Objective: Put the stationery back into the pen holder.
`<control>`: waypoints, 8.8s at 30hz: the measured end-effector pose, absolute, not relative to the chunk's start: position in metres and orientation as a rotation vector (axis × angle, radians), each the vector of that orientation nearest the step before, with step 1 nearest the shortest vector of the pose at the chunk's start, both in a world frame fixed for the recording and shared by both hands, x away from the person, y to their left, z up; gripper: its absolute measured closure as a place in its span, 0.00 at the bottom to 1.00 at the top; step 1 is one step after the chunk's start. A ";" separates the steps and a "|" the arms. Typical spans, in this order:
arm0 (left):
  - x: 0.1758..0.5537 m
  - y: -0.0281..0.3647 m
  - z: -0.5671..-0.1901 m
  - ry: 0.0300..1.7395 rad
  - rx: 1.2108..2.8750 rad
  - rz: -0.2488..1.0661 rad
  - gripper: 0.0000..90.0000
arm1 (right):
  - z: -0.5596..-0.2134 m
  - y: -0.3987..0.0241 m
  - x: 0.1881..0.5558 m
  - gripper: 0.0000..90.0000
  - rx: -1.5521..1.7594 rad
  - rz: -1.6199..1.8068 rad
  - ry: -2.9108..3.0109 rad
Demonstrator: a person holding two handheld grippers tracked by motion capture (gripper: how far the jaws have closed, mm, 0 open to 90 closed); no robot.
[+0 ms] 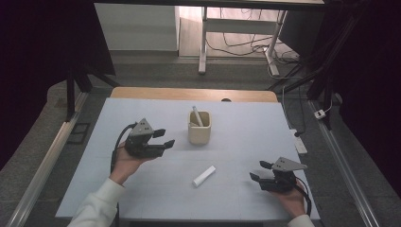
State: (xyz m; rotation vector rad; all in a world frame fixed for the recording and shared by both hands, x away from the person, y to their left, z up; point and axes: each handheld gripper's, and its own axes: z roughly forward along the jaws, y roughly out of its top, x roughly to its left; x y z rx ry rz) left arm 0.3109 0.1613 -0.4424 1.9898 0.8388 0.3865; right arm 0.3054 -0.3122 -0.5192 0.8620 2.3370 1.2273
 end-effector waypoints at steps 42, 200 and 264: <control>0.252 0.208 -0.506 0.957 2.107 0.383 0.37 | -0.478 -0.264 0.311 0.38 0.645 1.269 2.431; 0.250 0.216 -0.514 0.990 2.121 0.375 0.34 | -0.429 -0.163 0.364 0.74 0.360 1.347 2.448; 0.251 0.218 -0.514 0.995 2.113 0.372 0.33 | -0.411 -0.131 0.446 0.73 0.734 1.530 2.271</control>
